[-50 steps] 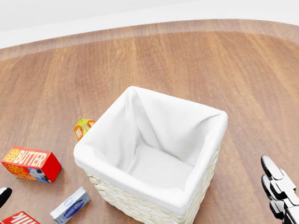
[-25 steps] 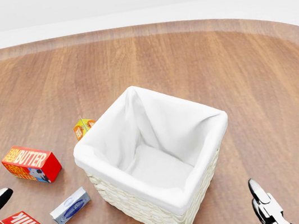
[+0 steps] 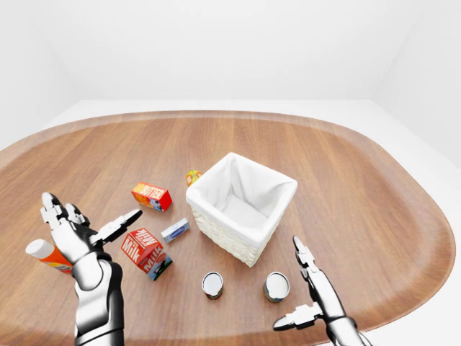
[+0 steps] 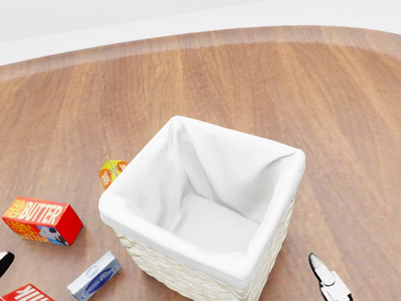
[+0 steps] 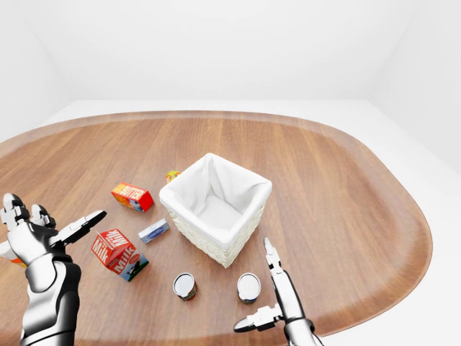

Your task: Pick up the alphabet soup, and put it in the basket.

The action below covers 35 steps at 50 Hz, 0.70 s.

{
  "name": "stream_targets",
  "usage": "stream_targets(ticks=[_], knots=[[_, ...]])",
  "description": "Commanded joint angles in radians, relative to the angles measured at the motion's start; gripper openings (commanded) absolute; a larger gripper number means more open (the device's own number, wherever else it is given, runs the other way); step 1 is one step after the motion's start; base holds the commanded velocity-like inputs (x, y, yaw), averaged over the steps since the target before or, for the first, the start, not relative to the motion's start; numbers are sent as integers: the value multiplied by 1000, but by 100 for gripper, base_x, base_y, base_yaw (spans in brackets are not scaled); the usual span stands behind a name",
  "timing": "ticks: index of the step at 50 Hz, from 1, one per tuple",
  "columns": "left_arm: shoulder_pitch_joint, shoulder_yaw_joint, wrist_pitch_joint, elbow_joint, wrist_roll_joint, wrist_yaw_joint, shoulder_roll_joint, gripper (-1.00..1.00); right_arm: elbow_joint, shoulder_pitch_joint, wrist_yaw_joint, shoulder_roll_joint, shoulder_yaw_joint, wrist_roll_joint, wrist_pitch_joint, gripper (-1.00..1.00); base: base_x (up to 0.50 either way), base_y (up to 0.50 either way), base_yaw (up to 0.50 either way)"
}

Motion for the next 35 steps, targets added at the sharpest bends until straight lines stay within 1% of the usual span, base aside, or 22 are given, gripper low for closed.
stream_targets(ticks=[1, 14, 21, 26, 35], knots=[[-1, 0, 0, -6, -3, 3, 2, 100, 48, -22, -59, -34, 63, -14, 0, 100, 0, 0, 0], [-2, 0, 0, -8, 1, 3, 0, 100, 181, -72, -106, -47, 94, -3, 0, 100, 0, 0, 0], [-9, -3, 0, 22, 1, 0, 3, 100, 244, -79, -106, -54, 78, 25, 0, 100, 0, 0, 0], [-9, -4, 0, 25, 1, 1, 4, 100, 279, -93, -106, -48, 72, 18, 0, 100, 0, 0, 0], [8, -1, 0, -28, 3, 5, -2, 100, 312, -121, -105, -44, 63, 15, 0, 100, 0, 0, 0]])
